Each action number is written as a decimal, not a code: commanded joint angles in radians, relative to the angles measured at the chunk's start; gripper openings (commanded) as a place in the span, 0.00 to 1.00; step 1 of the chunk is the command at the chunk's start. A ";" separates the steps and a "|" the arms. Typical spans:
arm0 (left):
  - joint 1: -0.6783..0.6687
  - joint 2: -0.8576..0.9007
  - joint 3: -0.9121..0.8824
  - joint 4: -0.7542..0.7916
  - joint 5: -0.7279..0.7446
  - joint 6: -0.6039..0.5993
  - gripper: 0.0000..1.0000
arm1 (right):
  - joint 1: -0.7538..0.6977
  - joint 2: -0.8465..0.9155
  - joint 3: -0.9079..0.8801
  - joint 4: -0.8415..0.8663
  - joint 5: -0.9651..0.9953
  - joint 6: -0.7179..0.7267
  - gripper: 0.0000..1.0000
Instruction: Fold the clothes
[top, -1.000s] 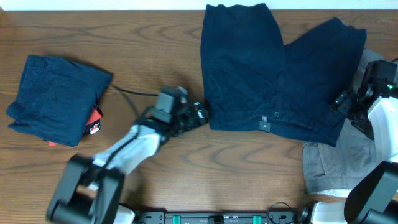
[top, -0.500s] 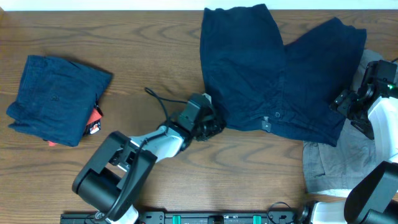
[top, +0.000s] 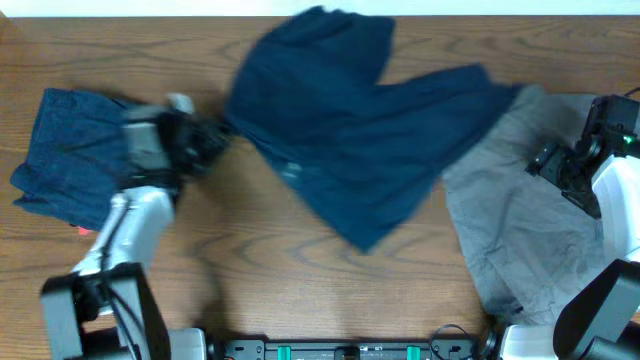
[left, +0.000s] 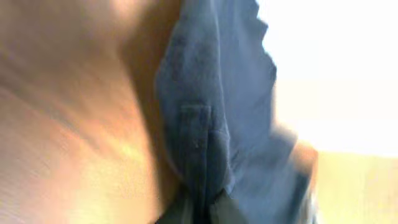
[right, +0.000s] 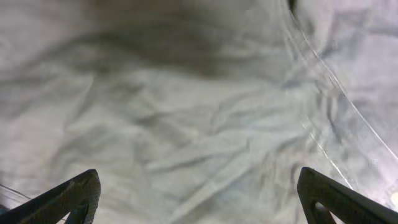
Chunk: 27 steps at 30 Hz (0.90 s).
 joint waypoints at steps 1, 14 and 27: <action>0.104 -0.025 0.062 -0.008 0.079 -0.023 0.81 | -0.003 -0.022 0.008 0.020 -0.171 -0.141 0.99; -0.194 -0.024 0.014 -0.736 -0.040 0.141 0.98 | 0.087 0.000 0.008 0.095 -0.481 -0.399 0.32; -0.568 -0.018 -0.161 -0.514 -0.171 -0.144 0.95 | 0.233 0.237 0.007 0.201 -0.481 -0.433 0.42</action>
